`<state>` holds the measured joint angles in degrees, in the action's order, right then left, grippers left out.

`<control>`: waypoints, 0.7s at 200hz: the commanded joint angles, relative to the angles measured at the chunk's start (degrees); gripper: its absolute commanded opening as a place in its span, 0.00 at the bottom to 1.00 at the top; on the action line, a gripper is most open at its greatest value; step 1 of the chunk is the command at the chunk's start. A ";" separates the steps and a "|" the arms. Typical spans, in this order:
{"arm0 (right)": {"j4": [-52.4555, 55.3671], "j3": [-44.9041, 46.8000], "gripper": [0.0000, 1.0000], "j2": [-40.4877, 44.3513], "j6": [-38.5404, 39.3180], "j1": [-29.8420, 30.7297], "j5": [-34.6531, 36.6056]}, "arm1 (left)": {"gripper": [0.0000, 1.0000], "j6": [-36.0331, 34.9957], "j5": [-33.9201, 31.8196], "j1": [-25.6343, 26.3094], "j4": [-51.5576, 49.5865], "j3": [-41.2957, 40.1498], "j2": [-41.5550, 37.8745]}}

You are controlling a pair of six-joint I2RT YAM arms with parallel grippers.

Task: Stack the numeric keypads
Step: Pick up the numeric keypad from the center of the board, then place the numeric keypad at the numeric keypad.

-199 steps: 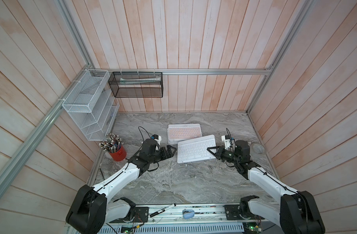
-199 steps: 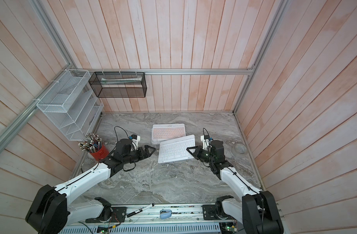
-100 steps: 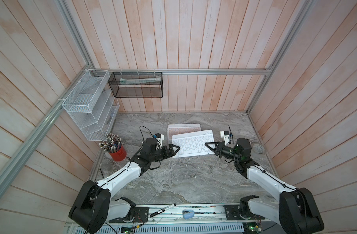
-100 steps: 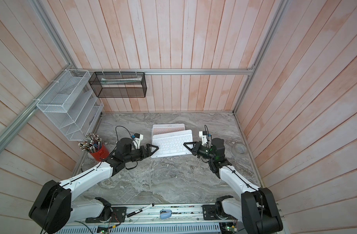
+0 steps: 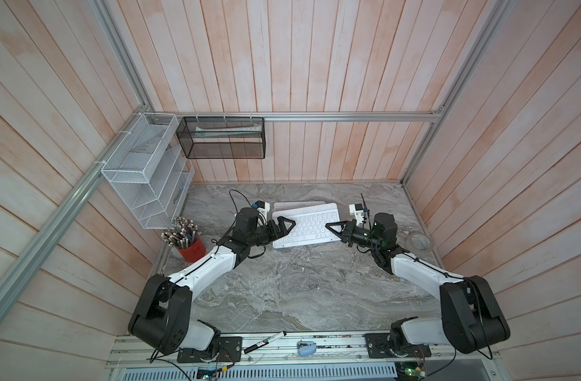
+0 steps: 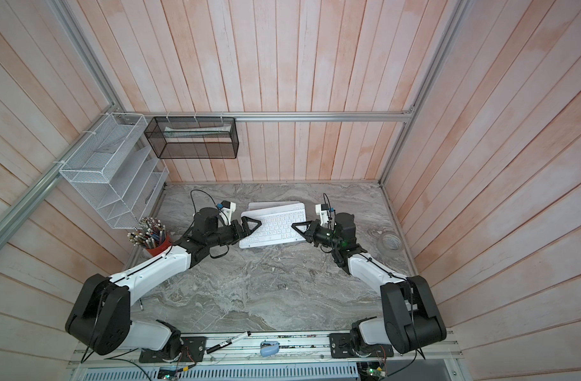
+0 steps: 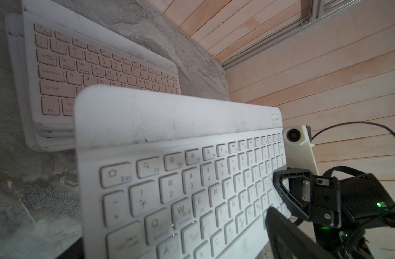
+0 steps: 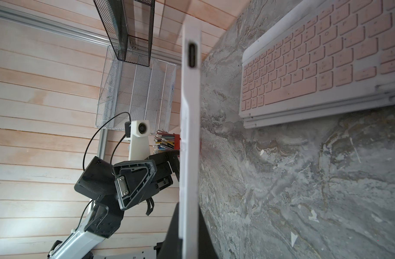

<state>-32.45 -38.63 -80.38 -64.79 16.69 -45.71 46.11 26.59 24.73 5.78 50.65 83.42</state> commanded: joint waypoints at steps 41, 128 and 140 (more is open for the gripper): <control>11.92 -11.51 0.00 -11.36 11.13 -0.10 7.30 | 1.00 -1.24 3.73 -1.57 2.41 9.61 9.22; -21.43 -20.69 0.00 -33.01 -10.96 -5.00 -4.74 | 1.00 0.51 4.72 -11.99 2.15 24.02 27.46; -20.81 -22.96 0.00 -35.28 -11.08 -4.99 -5.32 | 1.00 0.06 4.08 -12.89 1.42 24.76 28.40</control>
<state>-46.74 -56.64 -113.58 -72.95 11.57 -47.72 46.35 30.13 13.96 6.17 73.30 110.10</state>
